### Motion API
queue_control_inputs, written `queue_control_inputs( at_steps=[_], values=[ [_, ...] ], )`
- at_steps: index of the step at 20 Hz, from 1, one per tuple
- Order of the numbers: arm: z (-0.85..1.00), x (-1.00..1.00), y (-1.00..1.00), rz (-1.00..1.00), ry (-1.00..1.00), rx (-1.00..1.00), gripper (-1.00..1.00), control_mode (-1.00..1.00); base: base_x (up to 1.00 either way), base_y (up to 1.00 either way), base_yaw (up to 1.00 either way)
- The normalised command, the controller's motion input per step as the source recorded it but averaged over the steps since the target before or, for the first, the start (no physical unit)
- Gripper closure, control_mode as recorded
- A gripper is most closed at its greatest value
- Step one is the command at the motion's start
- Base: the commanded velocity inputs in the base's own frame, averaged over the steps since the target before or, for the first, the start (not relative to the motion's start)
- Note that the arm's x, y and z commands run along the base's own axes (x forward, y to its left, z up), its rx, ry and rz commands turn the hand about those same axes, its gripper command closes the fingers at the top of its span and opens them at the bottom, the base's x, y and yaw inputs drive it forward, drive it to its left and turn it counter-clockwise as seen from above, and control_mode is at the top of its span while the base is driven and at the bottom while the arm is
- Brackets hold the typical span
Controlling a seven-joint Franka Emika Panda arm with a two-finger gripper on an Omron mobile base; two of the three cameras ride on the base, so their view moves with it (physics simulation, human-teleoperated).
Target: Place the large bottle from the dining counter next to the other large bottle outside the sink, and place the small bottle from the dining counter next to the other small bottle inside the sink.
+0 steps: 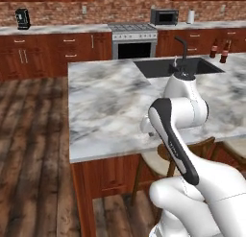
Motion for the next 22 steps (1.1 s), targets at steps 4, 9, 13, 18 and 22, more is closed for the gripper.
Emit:
queue_control_inputs(
  at_steps=[4,9,13,18,22],
  values=[
    [0.00,0.00,0.00,0.00,0.00,0.00,-1.00,1.00,0.41,-0.65,-0.24],
    [0.00,0.00,0.00,0.00,0.00,0.00,-1.00,1.00,0.66,-0.42,-0.39],
    [0.00,0.00,0.00,0.00,0.00,0.00,-1.00,1.00,0.91,-0.09,-0.36],
    [0.00,0.00,0.00,0.00,0.00,0.00,-1.00,1.00,0.72,0.09,0.05],
    [0.00,0.00,0.00,0.00,0.00,0.00,-1.00,1.00,0.10,0.00,0.07]
  ],
)
